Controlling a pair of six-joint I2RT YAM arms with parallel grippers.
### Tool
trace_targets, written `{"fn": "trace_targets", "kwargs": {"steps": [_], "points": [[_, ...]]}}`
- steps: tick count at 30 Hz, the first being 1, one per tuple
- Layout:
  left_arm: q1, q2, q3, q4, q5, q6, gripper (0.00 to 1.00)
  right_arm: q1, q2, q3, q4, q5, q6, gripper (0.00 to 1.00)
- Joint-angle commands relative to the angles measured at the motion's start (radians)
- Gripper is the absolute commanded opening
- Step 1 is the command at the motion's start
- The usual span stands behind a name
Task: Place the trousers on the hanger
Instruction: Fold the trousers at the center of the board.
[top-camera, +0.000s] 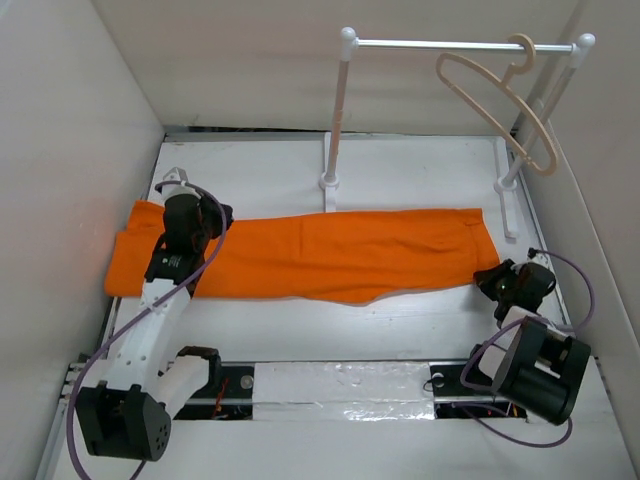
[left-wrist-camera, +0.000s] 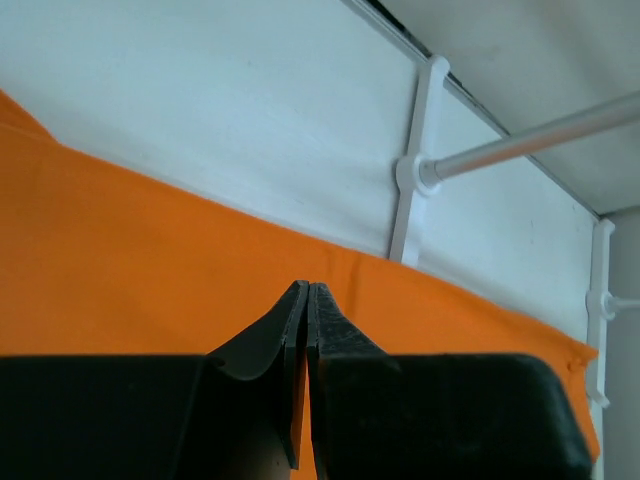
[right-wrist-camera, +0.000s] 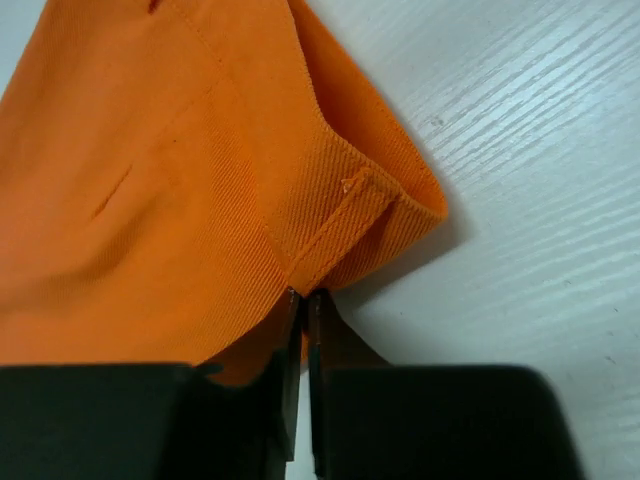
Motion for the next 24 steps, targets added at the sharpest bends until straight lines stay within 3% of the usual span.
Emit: {"fn": "trace_targets", "kwargs": {"steps": [1, 3, 6, 8, 10, 12, 15, 18, 20, 24], "points": [[-0.01, -0.068, -0.103, 0.08, 0.086, -0.059, 0.0, -0.011, 0.05, -0.015, 0.179, -0.08, -0.006, 0.0], [-0.01, -0.109, -0.214, 0.164, 0.109, -0.092, 0.0, 0.009, -0.052, -0.038, 0.19, -0.098, -0.015, 0.0], [-0.01, -0.105, -0.33, 0.266, 0.161, -0.117, 0.0, 0.108, -0.256, -0.053, 0.062, -0.067, -0.058, 0.0], [-0.042, -0.09, -0.361, 0.312, 0.178, -0.125, 0.0, 0.279, -0.492, -0.032, -0.095, -0.027, -0.061, 0.0], [-0.109, -0.083, -0.374, 0.321, 0.099, -0.126, 0.0, 0.477, -0.683, -0.015, -0.181, 0.045, -0.037, 0.0], [-0.243, -0.07, -0.341, 0.301, 0.005, -0.12, 0.0, 0.598, -0.746, 0.052, -0.241, 0.12, -0.02, 0.0], [-0.437, -0.028, -0.286, 0.238, -0.223, -0.112, 0.0, 0.809, -0.682, 0.179, -0.269, 0.22, -0.033, 0.0], [-0.569, 0.016, -0.282, 0.217, -0.354, -0.145, 0.0, 1.007, -0.483, 0.367, -0.314, 0.277, -0.094, 0.0], [-0.57, 0.058, -0.302, 0.22, -0.356, -0.171, 0.0, 1.127, -0.406, 0.442, -0.342, 0.394, -0.115, 0.0], [-0.593, 0.081, -0.409, 0.319, -0.334, -0.195, 0.0, 1.181, -0.393, 0.531, -0.306, 0.506, -0.154, 0.0]]}}
